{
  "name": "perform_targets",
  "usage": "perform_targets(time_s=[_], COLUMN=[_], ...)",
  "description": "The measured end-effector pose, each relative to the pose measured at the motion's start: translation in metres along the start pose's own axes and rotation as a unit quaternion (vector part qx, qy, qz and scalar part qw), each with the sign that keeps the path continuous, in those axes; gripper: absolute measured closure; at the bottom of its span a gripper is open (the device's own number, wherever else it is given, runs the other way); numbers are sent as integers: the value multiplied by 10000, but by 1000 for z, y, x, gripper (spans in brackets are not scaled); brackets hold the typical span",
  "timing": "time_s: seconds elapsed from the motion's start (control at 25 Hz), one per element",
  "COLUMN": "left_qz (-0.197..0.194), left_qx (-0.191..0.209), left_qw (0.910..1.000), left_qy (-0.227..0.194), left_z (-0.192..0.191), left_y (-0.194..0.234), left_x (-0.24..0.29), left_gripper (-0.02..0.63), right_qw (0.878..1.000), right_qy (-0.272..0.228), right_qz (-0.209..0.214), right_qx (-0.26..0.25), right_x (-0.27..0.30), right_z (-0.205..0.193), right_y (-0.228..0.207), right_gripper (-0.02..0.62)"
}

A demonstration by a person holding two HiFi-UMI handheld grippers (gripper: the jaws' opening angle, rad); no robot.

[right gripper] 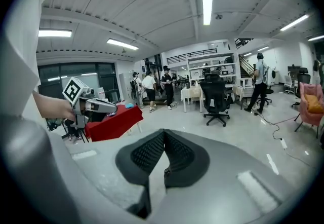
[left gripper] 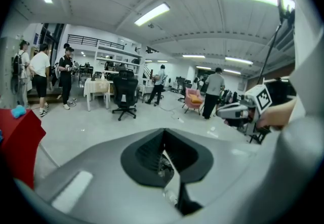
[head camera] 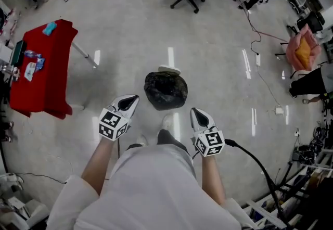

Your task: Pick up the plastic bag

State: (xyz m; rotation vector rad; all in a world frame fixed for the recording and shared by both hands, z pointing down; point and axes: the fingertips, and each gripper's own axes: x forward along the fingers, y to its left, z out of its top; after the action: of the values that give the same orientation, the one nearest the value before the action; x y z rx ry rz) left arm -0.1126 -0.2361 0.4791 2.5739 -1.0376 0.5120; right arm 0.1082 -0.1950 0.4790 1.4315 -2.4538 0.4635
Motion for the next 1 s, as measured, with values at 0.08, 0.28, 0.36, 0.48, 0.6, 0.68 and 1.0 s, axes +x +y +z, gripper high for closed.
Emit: perform_targets(time_s=[0.08, 0.28, 0.36, 0.48, 0.6, 0.68, 1.0], left_qz=[41, 209, 277, 313, 341, 357, 125], left_qx=[-19, -67, -26, 64, 123, 101, 264], left_qw=[10000, 9998, 9996, 9995, 9993, 9993, 9995], left_qy=[0, -8, -23, -21, 54, 99, 76], left_z=[7, 22, 28, 35, 37, 36, 34], left_y=[3, 9, 11, 11, 12, 15, 33], left_x=[16, 56, 70, 88, 99, 103, 129], left_gripper=[601, 601, 601, 601, 601, 601, 601], right_qw=[9999, 9991, 9982, 9961, 9943, 9939, 9944], right_qy=[51, 209, 283, 361, 412, 428, 519], right_qz=[97, 364, 524, 778, 952, 989, 921], right_qx=[-13, -37, -82, -204, -266, -250, -88], right_x=[12, 40, 51, 66, 78, 84, 113], right_z=[2, 1, -1, -1, -1, -2, -16], right_y=[-17, -59, -71, -85, -93, -95, -102], right_gripper=[594, 594, 594, 594, 594, 594, 594])
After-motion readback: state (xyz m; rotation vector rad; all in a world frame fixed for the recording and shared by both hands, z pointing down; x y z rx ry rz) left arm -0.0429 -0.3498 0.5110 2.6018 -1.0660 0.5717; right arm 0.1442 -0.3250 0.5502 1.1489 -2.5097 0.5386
